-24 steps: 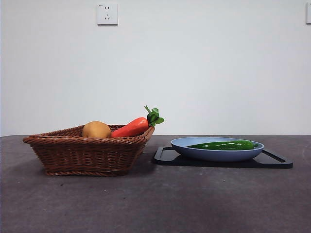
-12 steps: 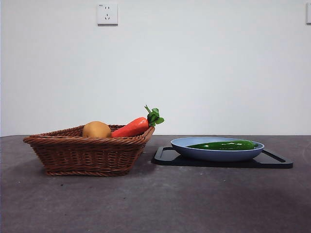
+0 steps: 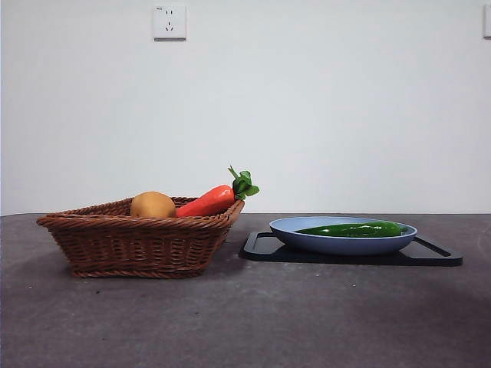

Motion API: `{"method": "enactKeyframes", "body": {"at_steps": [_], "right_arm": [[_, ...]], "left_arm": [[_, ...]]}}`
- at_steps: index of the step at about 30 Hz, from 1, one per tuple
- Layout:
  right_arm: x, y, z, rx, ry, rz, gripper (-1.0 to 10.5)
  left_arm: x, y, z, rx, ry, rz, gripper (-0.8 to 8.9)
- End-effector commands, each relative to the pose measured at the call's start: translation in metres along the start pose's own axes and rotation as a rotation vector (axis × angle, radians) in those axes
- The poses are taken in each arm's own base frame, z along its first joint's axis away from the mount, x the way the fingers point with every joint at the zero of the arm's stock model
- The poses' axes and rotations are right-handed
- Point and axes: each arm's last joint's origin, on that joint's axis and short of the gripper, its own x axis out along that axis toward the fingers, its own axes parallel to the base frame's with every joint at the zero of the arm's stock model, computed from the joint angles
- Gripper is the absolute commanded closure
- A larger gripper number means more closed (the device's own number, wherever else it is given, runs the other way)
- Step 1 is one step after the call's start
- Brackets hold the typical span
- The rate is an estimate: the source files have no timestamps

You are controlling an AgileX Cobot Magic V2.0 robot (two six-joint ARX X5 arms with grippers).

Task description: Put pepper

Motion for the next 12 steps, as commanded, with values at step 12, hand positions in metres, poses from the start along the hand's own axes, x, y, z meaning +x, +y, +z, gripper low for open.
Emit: {"method": "enactKeyframes", "body": {"at_steps": [12], "right_arm": [[0.0014,-0.0004,-0.0035,0.021,-0.002,-0.004,9.4]], "left_arm": [[0.0008,0.0006,-0.0021,0.003,-0.003,0.003,8.06]]}}
